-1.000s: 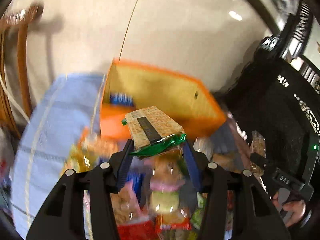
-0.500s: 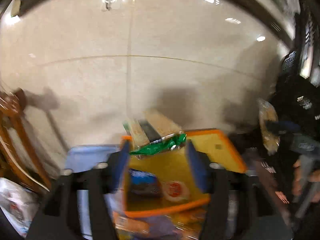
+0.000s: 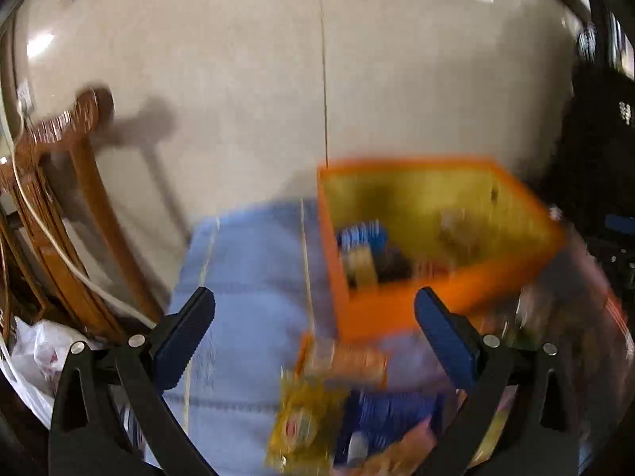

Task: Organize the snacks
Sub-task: 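Grasp a bread roll with the left tool while the right tool grasps a white snack bag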

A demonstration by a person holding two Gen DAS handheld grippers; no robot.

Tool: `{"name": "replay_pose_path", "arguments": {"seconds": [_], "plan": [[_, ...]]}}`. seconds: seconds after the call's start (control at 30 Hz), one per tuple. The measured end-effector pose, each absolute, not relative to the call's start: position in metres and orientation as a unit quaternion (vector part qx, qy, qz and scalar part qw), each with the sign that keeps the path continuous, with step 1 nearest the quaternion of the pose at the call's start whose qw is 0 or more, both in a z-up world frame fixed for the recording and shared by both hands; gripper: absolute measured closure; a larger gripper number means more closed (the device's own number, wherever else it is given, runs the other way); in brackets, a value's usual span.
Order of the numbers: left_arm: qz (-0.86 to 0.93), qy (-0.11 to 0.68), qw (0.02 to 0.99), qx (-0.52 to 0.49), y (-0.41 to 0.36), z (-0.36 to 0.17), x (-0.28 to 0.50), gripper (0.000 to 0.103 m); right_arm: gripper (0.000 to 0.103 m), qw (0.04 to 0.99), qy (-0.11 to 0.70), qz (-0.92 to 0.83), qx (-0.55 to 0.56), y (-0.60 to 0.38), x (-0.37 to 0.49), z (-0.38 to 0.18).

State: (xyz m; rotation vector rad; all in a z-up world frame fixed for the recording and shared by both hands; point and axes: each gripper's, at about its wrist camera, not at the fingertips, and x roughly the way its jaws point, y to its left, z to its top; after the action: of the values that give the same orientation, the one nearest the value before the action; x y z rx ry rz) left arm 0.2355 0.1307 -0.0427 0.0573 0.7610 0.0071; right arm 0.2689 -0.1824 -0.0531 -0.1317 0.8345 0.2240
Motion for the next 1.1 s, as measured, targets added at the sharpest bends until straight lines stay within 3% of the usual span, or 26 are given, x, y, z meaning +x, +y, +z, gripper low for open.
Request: {"name": "replay_pose_path", "arguments": {"seconds": [0.2,0.57,0.6,0.63,0.67,0.77,0.87,1.1], "plan": [[-0.007,0.449,0.893,0.031,0.118,-0.119,0.249,0.004,0.004,0.870,0.486,0.080,-0.015,-0.189,0.268,-0.142],[-0.003,0.523,0.846,0.103,0.100,-0.196,0.286,0.004,0.004,0.862,0.496,0.103,0.034,-0.188,0.287,-0.171],[-0.003,0.513,0.855,0.077,0.105,-0.195,0.284,0.009,0.004,0.861,0.496,0.108,0.013,-0.182,0.288,-0.174],[0.002,0.517,0.854,0.058,0.109,-0.198,0.284,0.014,0.006,0.859,0.500,0.113,0.006,-0.179,0.288,-0.177],[0.002,0.516,0.855,0.053,0.110,-0.198,0.282,0.024,0.031,0.856,0.506,0.105,0.000,-0.178,0.288,-0.179],[-0.010,0.526,0.850,0.040,0.107,-0.194,0.275,0.030,0.057,0.847,0.522,0.096,0.026,-0.182,0.283,-0.170],[-0.021,0.516,0.856,0.023,0.108,-0.185,0.261,0.030,0.063,0.854,0.510,0.104,0.013,-0.179,0.268,-0.152],[-0.058,0.468,0.882,-0.006,0.111,-0.126,0.219,0.030,0.065,0.865,0.488,0.108,0.039,-0.189,0.231,-0.105]]}}
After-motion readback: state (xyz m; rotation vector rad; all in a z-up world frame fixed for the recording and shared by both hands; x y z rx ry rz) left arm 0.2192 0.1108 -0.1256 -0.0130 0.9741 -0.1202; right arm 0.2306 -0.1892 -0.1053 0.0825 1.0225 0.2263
